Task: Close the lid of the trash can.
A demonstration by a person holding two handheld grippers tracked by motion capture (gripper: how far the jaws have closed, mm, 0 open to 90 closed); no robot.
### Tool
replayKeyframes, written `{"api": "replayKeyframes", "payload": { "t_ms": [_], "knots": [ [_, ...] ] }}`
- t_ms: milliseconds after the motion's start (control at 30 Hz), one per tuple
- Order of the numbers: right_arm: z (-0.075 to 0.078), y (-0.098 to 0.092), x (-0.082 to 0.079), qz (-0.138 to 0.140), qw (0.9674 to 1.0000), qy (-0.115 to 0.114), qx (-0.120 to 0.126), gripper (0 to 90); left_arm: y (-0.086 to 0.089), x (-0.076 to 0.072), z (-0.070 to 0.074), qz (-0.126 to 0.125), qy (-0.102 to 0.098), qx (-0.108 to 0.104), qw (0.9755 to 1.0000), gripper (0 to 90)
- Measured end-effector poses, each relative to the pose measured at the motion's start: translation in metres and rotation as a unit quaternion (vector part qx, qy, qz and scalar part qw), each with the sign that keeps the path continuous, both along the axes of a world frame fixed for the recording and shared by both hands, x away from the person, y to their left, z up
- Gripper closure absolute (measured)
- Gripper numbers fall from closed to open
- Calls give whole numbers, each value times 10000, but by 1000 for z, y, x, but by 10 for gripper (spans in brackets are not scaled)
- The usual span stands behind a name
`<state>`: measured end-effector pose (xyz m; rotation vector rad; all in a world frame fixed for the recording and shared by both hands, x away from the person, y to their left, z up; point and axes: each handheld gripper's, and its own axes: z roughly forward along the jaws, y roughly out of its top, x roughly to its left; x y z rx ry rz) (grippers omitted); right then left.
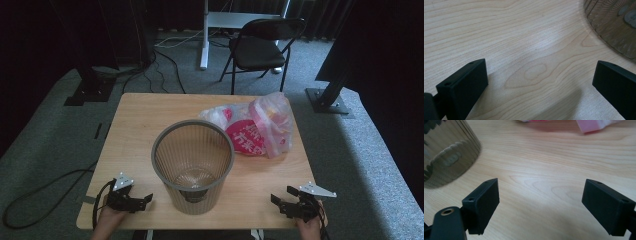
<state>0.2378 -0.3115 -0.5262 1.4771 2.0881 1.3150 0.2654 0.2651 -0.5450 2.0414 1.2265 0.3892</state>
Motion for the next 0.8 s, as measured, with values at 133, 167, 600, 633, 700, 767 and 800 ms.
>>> {"api": "replayKeyframes", "payload": {
  "t_ms": [133,167,600,633,700,767,800],
  "knots": [
    [-2,-3,-13,-224,9997,-126,-44,137,0,0,0,9,0,5,10000,0],
    [-2,-4,-16,-279,9995,-158,-58,137,0,0,0,11,1,10,10000,0],
    [-6,-4,-27,-581,9973,-200,-401,132,-1,0,0,17,-14,18,10000,0],
    [-6,-3,-27,-576,9972,-191,-434,132,-1,0,0,6,-19,51,10000,0],
    [-7,-1,-26,-553,9971,-190,-478,132,-2,0,0,-2,-37,129,9999,0],
    [-7,0,-26,-557,9970,-182,-508,132,-4,0,-1,-8,-52,239,9997,0],
    [-7,0,-25,-552,9969,-176,-534,132,-5,0,-1,-13,-59,277,9996,0]
  ]
}}
